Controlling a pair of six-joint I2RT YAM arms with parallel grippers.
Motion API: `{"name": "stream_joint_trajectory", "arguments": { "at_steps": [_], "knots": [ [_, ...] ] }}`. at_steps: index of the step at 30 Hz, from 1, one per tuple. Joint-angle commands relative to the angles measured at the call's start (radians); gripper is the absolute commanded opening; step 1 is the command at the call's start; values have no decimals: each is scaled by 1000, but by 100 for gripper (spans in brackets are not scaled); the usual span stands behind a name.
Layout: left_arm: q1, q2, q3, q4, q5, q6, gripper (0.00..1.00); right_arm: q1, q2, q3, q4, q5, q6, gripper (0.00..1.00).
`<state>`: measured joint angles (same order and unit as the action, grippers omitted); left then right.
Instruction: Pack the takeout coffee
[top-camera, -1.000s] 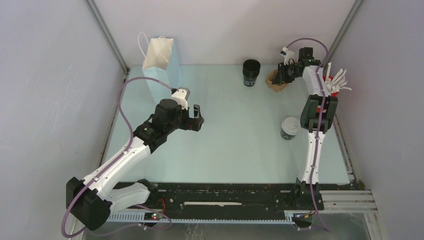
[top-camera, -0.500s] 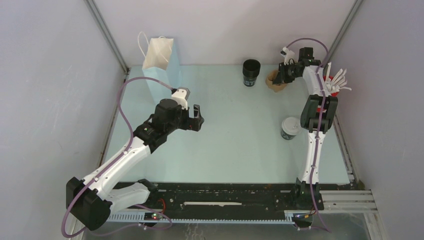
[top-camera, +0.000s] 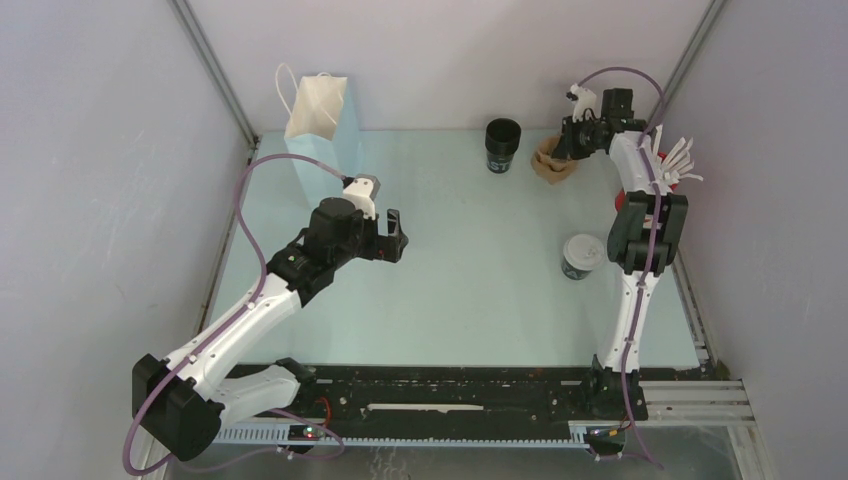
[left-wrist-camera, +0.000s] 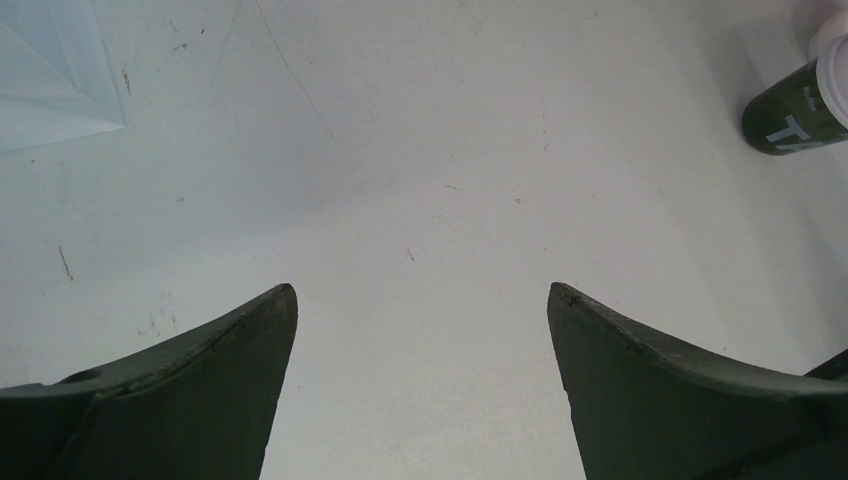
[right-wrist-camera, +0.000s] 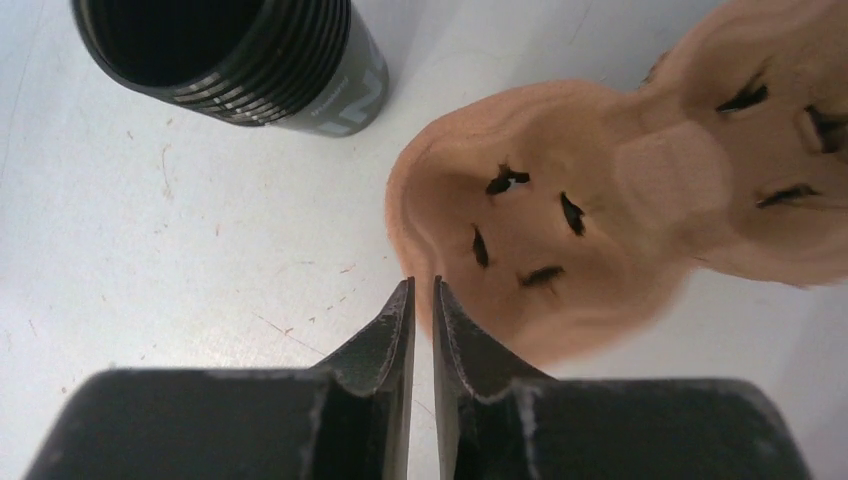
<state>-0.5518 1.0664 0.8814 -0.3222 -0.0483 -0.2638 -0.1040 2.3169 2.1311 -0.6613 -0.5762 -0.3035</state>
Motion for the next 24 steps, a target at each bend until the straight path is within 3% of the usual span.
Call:
{"name": "stream_joint_trajectory", "arguments": {
  "at_steps": [1, 9, 10, 12, 14, 20, 24],
  "knots": [
    [6, -5, 30, 35, 9, -12, 100, 6, -144, -31, 101, 66, 33, 0],
    [6, -5, 29, 38, 14, -12, 100, 45, -238, -141, 145, 156, 33, 0],
    [6, -6, 28, 38, 15, -12, 100, 39, -220, -120, 119, 117, 26, 3],
    [6, -8, 26, 40, 16, -14, 100, 29, -165, -60, 61, 76, 15, 30],
    [6, -7, 25, 40, 15, -12, 100, 19, -100, 1, 7, 41, 3, 44],
    [6, 0, 23, 43, 16, -14, 100, 28, 6, 56, -45, 29, -37, 61],
    [7, 2, 24, 43, 18, -14, 100, 27, 43, 71, -47, 23, -40, 64]
  ]
}}
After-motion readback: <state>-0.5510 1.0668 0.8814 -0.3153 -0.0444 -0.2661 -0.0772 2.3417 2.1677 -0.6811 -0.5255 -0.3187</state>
